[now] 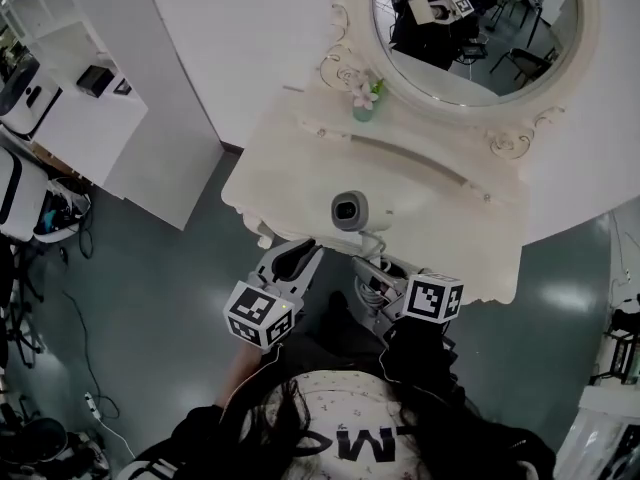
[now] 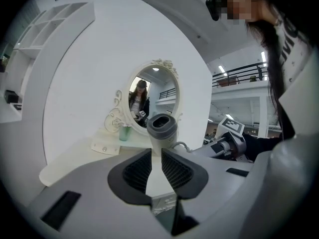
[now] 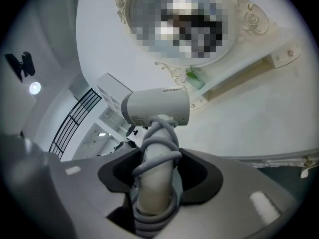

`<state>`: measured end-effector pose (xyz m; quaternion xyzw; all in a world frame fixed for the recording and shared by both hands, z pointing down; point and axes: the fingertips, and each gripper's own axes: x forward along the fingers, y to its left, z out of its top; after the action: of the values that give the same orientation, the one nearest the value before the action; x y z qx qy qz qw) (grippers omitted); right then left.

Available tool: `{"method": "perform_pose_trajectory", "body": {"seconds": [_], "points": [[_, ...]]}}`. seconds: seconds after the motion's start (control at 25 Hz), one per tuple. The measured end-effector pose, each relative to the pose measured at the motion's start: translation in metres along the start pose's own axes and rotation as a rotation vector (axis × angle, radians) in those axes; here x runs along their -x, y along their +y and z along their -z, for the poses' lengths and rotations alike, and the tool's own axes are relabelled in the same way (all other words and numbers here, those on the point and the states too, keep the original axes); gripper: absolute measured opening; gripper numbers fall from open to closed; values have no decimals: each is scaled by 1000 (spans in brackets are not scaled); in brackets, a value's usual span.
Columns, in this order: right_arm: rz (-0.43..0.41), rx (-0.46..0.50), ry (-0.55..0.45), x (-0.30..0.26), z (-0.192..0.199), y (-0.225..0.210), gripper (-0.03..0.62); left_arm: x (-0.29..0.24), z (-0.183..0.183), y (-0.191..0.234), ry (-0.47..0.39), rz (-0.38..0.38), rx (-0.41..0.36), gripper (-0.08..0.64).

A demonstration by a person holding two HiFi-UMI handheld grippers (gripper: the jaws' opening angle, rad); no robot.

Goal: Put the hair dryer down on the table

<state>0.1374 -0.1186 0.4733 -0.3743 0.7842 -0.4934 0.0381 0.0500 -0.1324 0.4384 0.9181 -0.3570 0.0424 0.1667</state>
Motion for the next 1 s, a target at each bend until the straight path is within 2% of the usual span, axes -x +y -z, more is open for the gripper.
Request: {"method": "perform_pose_trajectory", "body": {"seconds": [0.24, 0.52, 0.84, 1.0], "points": [[-43, 19, 69, -17, -30, -19, 235, -20, -11, 17, -9, -105, 6, 58], [-90, 43, 141, -34, -43, -31, 235, -25, -23, 28, -37, -207, 13, 58], [-115, 43, 196, -53, -47, -39, 235, -27, -23, 32, -30, -264, 20, 58], [-108, 43, 223, -67, -40, -42, 235, -15, -21, 48, -26, -302, 36, 58]]}}
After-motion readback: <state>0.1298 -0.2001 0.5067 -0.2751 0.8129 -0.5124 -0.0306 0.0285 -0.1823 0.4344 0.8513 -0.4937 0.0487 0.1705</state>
